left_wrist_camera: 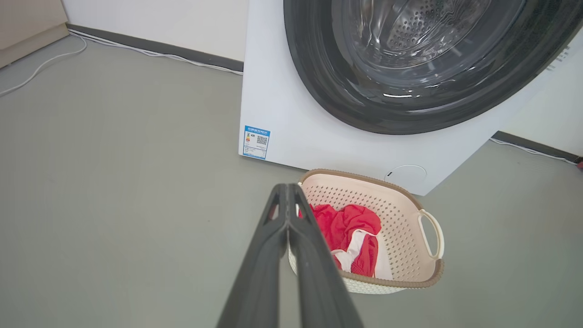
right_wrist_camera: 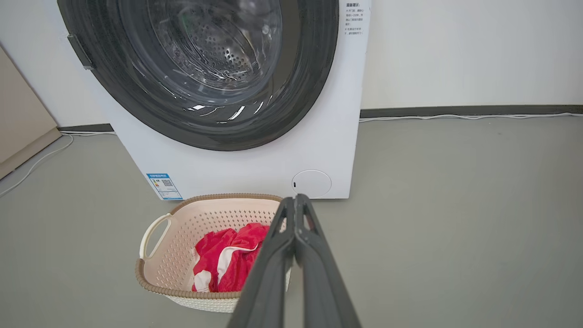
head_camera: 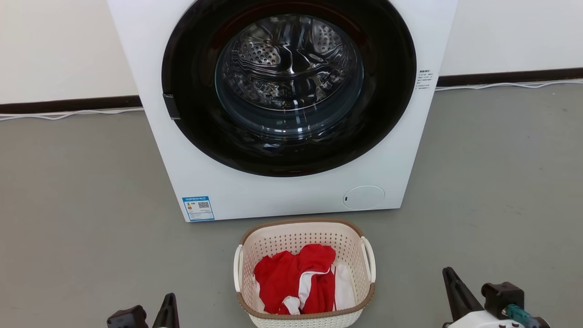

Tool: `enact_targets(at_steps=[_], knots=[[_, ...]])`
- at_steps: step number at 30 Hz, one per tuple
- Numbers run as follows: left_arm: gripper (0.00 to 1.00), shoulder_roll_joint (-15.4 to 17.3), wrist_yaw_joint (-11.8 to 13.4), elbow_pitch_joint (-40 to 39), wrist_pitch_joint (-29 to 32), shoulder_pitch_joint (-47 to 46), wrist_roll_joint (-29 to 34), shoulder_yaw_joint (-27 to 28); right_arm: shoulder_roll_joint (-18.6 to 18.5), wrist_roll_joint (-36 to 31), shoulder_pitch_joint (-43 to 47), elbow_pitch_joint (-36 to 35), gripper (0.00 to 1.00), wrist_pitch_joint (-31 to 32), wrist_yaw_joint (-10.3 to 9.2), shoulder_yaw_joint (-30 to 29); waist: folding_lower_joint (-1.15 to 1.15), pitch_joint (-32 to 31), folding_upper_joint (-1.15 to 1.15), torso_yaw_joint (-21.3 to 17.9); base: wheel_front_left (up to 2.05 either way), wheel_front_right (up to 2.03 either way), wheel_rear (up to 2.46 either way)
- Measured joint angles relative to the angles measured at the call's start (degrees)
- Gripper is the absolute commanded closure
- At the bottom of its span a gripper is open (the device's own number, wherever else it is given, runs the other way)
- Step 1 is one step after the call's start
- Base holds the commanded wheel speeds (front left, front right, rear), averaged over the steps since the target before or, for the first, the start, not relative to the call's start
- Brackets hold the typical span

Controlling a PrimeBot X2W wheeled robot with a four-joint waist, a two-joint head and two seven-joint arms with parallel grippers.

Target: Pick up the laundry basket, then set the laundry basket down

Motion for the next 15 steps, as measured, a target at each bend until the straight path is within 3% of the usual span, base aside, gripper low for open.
enact_targets(at_steps=[15], knots=[[1.00,0.01,-1.01,-1.94,2.38,-0.03,-8.99,0.64,0.12,10.84,-0.01,-2.15,1.00,2.43,0.00,-0.35,0.01,0.52,0.00,0.27,0.00,0.00,0.00]])
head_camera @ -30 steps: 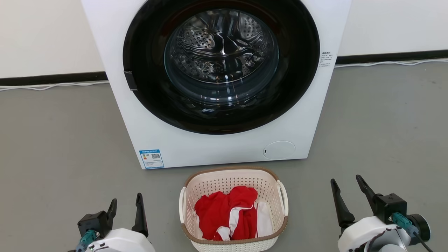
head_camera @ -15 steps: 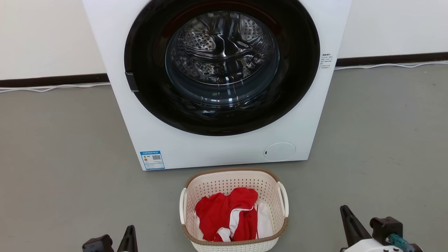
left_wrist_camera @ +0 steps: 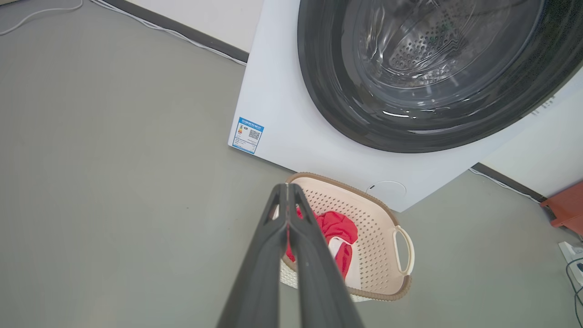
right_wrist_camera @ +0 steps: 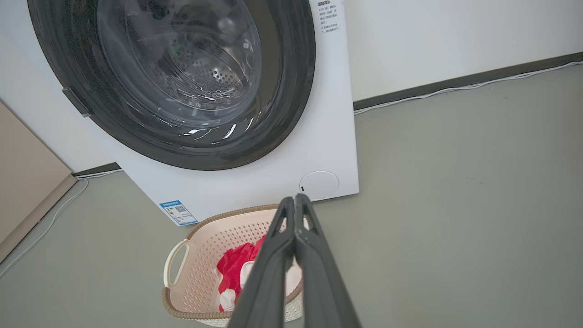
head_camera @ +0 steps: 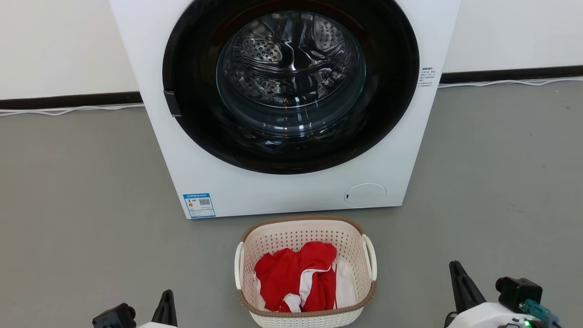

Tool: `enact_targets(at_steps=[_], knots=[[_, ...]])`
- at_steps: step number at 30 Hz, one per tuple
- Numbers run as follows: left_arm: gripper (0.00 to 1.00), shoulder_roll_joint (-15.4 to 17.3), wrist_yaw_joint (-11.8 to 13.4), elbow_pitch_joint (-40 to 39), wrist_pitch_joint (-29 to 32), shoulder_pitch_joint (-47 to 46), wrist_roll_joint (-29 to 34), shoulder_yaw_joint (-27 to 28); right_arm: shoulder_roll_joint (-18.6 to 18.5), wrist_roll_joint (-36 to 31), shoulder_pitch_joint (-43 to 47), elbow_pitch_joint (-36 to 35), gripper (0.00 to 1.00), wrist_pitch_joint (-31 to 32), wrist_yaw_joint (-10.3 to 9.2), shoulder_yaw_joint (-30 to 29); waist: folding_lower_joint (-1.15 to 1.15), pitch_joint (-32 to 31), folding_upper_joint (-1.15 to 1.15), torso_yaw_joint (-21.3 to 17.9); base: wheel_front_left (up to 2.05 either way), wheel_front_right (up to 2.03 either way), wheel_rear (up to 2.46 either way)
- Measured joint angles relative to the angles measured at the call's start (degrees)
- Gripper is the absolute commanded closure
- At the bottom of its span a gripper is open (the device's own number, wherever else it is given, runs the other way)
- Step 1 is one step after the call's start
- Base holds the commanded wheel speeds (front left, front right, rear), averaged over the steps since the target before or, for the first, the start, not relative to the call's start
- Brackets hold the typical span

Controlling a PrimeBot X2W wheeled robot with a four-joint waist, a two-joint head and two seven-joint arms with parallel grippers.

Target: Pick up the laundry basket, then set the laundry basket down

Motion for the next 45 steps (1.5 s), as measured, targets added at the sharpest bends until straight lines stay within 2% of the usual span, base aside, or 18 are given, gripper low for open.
enact_targets(at_steps=[45], knots=[[1.00,0.18,-3.61,-5.77,7.59,-0.71,-27.06,2.47,0.60,32.92,0.00,-6.67,1.00,7.14,0.00,-2.47,-0.01,1.49,0.00,0.82,0.00,0.00,0.00]])
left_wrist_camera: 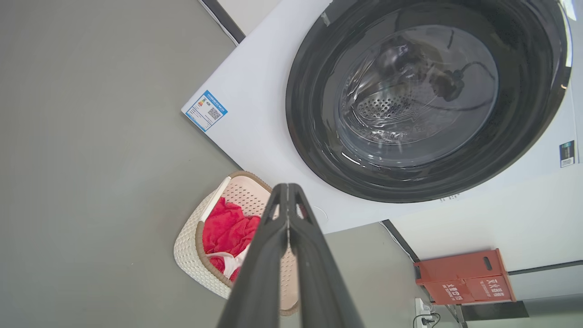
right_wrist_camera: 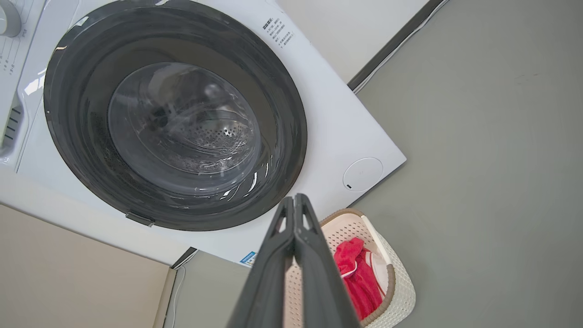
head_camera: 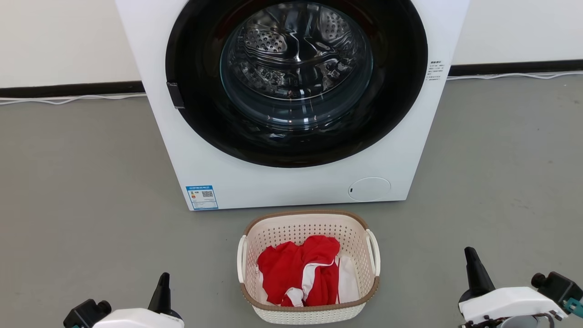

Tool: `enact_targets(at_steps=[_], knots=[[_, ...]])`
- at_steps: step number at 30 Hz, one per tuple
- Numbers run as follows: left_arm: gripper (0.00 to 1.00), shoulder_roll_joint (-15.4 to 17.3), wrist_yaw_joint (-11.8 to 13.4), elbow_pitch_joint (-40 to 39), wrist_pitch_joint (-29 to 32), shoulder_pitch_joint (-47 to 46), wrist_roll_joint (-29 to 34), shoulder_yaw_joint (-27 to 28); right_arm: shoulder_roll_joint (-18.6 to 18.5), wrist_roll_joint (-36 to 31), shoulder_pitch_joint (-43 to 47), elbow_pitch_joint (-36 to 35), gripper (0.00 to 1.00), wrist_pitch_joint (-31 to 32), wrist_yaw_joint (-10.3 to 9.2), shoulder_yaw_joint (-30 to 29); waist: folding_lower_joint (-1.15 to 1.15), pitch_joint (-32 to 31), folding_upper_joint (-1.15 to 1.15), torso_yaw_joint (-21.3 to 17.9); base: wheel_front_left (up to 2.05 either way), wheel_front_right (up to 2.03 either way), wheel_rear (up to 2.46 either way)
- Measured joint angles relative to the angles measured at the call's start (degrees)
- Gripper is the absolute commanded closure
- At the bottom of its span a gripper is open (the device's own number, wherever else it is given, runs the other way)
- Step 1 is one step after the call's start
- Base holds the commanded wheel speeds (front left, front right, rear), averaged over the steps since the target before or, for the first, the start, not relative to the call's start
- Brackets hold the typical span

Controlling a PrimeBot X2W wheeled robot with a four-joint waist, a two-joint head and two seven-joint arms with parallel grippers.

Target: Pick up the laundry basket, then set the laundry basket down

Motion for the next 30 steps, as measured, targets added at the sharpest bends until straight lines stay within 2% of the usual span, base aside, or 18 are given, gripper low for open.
enact_targets(at_steps=[30], knots=[[1.00,0.11,-2.61,-3.59,4.60,-0.41,-17.24,1.46,0.22,20.72,0.00,-4.00,1.00,4.50,0.00,-1.31,0.00,0.94,0.00,0.52,0.00,0.00,0.00]])
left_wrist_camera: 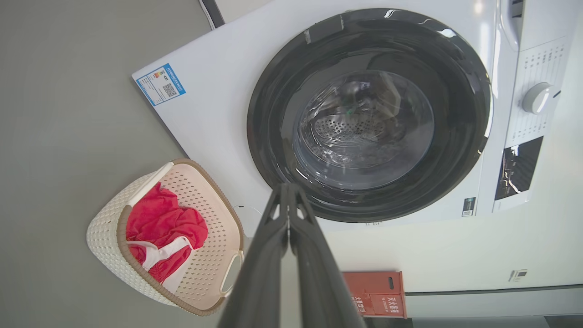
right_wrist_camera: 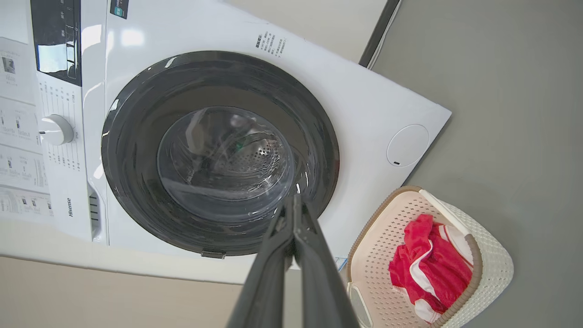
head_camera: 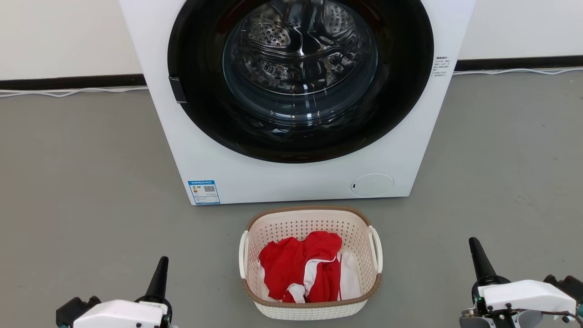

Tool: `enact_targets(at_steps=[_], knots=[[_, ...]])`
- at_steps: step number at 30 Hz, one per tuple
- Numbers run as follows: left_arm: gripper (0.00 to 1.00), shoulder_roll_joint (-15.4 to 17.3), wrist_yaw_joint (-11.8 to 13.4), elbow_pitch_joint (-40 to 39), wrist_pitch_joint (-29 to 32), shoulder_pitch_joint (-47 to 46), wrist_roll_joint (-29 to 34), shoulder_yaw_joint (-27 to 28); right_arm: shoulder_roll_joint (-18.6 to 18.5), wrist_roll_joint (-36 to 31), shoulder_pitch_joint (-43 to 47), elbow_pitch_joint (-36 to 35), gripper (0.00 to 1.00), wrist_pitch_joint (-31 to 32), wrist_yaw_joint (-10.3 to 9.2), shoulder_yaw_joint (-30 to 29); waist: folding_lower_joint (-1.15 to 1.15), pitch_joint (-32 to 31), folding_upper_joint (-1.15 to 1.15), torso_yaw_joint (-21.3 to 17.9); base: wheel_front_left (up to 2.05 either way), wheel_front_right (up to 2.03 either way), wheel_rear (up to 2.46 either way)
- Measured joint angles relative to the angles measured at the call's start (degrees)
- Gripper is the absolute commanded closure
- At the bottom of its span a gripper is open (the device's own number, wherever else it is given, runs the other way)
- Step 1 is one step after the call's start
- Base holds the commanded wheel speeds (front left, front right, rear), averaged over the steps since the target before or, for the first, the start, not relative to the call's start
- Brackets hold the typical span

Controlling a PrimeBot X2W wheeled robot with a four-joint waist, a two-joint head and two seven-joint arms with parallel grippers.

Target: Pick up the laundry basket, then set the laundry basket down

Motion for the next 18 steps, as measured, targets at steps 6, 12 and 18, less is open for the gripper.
enact_targets(at_steps=[6,12,18], knots=[[1.00,0.02,-0.52,-0.83,1.25,-0.53,-3.57,0.41,0.03,4.34,0.00,-0.97,1.00,1.19,0.00,-0.36,0.00,0.19,0.00,0.11,0.00,0.00,0.00],[1.00,0.04,-0.82,-1.52,2.08,-0.73,-7.13,0.65,0.07,8.60,0.00,-1.69,1.00,2.08,0.00,-0.90,0.00,0.39,0.00,0.22,0.00,0.00,0.00],[1.00,0.08,-1.31,-2.30,3.00,-0.75,-10.69,0.88,0.10,13.08,0.00,-2.58,1.00,3.04,0.00,-1.15,0.00,0.58,0.00,0.33,0.00,0.00,0.00]])
